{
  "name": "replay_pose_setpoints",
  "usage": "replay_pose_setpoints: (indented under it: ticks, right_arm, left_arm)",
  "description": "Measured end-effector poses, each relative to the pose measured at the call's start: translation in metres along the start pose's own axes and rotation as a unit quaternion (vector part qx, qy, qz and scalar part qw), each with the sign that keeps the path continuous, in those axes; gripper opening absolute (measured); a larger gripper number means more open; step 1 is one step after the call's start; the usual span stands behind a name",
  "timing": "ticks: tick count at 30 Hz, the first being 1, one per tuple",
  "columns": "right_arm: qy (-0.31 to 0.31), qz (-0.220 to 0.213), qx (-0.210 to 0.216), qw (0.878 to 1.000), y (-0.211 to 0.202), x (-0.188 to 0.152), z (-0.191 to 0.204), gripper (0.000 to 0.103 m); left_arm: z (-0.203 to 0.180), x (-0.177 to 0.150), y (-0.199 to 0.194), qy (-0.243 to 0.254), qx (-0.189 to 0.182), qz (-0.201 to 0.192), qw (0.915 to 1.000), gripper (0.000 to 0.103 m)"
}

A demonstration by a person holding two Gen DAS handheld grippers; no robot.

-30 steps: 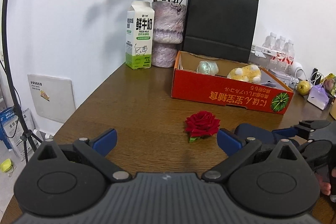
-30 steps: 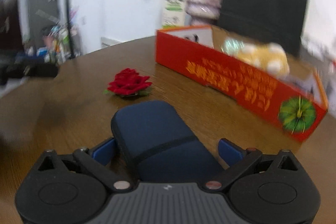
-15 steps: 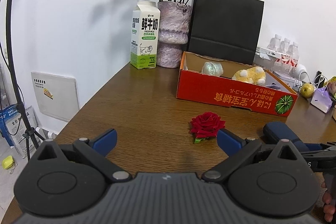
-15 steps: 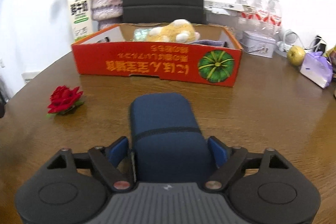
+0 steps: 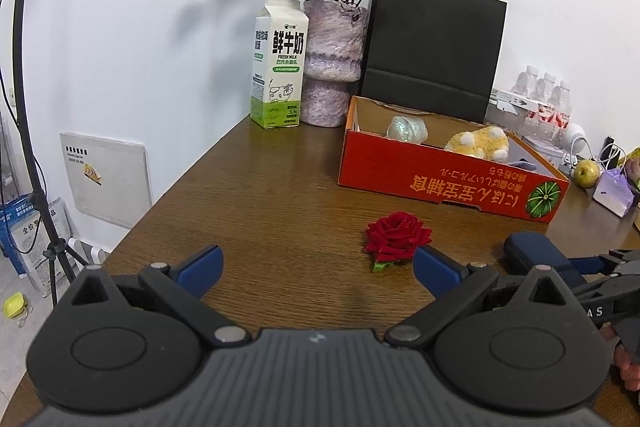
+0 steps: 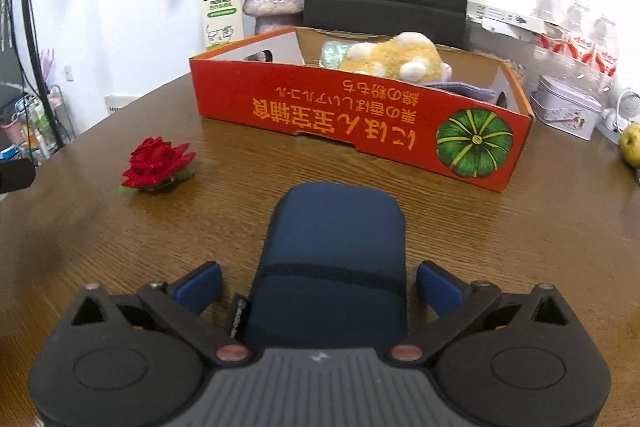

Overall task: Organize objects
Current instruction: 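Grasp the navy blue pouch with the right gripper and lift it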

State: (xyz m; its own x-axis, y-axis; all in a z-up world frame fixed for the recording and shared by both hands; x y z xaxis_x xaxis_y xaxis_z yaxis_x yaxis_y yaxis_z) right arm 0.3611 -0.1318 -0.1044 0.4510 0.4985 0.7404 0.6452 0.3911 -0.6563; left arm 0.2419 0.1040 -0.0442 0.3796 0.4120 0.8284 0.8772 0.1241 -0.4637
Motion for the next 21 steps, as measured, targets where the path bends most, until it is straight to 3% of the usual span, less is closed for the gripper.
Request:
replay_pose_setpoints:
  ticks: [4, 7, 10, 11, 12, 17, 21]
  right_arm:
    - [0.000, -0.002, 0.001, 1.000, 0.000, 0.000, 0.001, 0.103]
    - [0.006, -0.007, -0.008, 1.000, -0.002, -0.001, 0.001, 0.097]
    - [0.004, -0.015, -0.012, 1.000, -0.005, 0.000, 0.003, 0.084]
    - [0.007, -0.019, -0.012, 1.000, -0.006, 0.000, 0.004, 0.070]
    - [0.008, -0.025, -0.013, 1.000, -0.008, 0.000, 0.004, 0.068]
    - [0.038, -0.044, -0.002, 0.998, -0.018, -0.003, 0.012, 0.063]
    - [0.023, -0.084, -0.054, 0.995, -0.036, -0.004, 0.022, 0.063]
  left_arm:
    - [0.000, 0.000, 0.001, 0.000, 0.002, 0.002, 1.0000, 0.103]
    - [0.000, 0.000, 0.002, 0.000, 0.001, 0.005, 1.0000, 0.103]
    - [0.001, -0.001, 0.006, -0.003, -0.001, 0.016, 0.9999, 0.103]
    - [0.001, -0.002, 0.007, -0.003, -0.002, 0.018, 0.9998, 0.103]
    - [0.001, -0.002, 0.007, -0.002, -0.003, 0.018, 0.9998, 0.103]
    - [-0.001, -0.005, 0.010, 0.003, -0.006, 0.024, 0.9997, 0.103]
    - [-0.004, -0.006, 0.011, 0.004, -0.014, 0.024, 0.9996, 0.103]
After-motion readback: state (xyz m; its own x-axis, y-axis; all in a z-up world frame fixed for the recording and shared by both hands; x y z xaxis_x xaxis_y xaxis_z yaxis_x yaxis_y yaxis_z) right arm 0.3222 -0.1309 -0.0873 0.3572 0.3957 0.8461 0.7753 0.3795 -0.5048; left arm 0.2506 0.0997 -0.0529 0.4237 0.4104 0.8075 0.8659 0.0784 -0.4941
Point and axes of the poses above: each gripper's, at about its wrist camera, not at the fingertips, and y roughly the way its jaws point, z to its left, x to its top, the point moved 2 cm from there along y, roughly the way its jaws point, and after that the axes turned 13 degrees about -y, right-handed, at the moved point
